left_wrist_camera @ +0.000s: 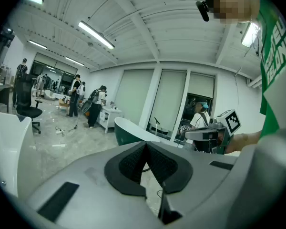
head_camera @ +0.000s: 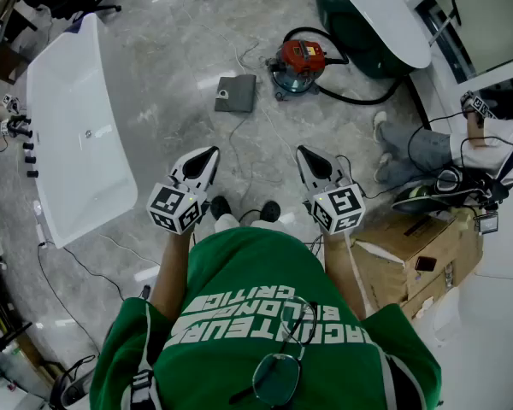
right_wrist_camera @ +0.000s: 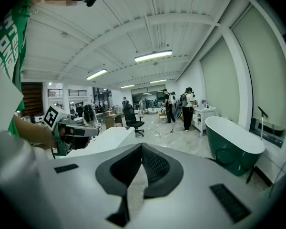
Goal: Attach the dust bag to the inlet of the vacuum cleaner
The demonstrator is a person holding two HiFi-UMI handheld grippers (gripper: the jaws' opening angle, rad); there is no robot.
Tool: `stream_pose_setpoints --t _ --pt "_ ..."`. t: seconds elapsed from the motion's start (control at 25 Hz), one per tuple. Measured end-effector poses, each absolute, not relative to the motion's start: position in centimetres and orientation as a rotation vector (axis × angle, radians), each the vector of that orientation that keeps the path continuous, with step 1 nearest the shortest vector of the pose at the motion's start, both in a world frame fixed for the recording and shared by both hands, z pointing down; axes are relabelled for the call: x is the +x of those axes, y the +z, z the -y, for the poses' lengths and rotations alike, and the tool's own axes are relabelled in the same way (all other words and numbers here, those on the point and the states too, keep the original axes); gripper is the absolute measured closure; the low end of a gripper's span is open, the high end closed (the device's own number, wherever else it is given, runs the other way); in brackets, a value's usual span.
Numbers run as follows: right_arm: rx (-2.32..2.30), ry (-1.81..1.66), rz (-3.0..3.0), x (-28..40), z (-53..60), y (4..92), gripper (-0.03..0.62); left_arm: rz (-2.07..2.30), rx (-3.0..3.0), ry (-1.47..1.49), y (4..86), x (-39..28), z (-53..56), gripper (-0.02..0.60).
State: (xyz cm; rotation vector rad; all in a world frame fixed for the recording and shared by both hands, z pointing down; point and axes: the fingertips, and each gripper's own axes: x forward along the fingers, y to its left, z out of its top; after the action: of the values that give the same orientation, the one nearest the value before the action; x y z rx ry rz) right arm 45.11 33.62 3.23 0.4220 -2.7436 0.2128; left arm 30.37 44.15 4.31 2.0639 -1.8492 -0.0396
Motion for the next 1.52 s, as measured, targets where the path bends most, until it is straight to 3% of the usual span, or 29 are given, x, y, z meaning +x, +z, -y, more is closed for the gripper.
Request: stream_pose_setpoints --t 0.68,1.52 --pt "0.436 0.194 2.729 43.1 -34.5 3.5 0.586 1.868 2.055 -0.11 3.8 27.8 -45.1 0.577" --pt "0.426 0.207 2.688 32.8 -39.7 5.7 0.586 1.898 1.996 -0.141 5.7 16.3 -51.5 0.577"
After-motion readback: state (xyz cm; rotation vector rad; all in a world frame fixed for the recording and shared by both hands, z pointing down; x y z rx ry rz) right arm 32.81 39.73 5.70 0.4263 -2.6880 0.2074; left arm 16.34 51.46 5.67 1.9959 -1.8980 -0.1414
